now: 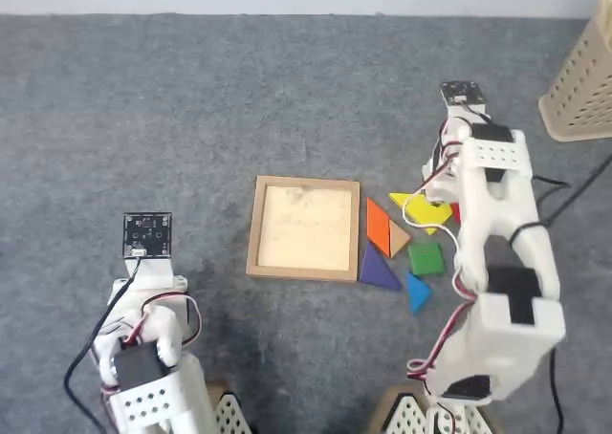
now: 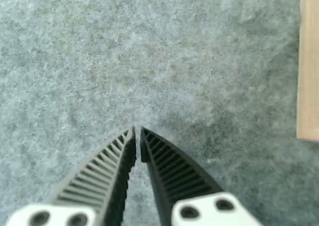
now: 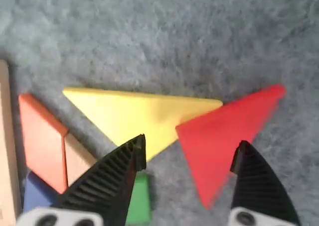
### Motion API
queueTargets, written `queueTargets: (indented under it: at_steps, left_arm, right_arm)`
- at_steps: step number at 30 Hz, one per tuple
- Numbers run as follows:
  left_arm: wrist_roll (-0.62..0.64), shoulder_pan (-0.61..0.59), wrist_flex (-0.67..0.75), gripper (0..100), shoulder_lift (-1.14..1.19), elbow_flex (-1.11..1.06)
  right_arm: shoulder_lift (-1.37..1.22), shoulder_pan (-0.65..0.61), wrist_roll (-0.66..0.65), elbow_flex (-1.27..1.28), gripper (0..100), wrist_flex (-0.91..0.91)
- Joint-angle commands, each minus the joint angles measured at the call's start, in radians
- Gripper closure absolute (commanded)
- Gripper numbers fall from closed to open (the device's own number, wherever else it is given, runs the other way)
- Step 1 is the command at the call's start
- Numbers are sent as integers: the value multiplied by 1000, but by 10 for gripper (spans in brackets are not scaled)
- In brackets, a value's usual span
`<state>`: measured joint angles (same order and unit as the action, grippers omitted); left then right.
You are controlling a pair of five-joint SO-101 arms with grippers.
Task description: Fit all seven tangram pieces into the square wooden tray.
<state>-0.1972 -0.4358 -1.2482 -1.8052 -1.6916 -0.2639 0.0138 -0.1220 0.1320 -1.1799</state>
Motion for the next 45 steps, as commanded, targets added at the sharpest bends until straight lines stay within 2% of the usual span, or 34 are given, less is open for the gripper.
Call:
queueTargets:
  at_steps: [1,12,18,27,36,38,42,45]
  left_arm:
    - [-5,-5,-8,987,-14,7]
    - [-5,-5,-8,987,-14,7]
    - [-5,-5,-8,987,-14,7]
    - [-5,-5,-8,987,-14,7]
    - [-5,-5,-8,987,-14,7]
    - [-5,-5,-8,987,-14,7]
    - [-5,-5,-8,987,-14,7]
    - [-5,-5,-8,987,-14,7]
  right_arm:
    - [-28,16,40,-78,723,-8]
    - [-151,48,55,-100,728,1]
    - [-159,54,52,-95,867,-2]
    - [-143,54,52,-95,994,-8]
    - [166,48,52,68,987,15]
    - [222,54,51,103,939,33]
    - [196,64,49,115,775,44]
    - [113,56,5,78,742,39]
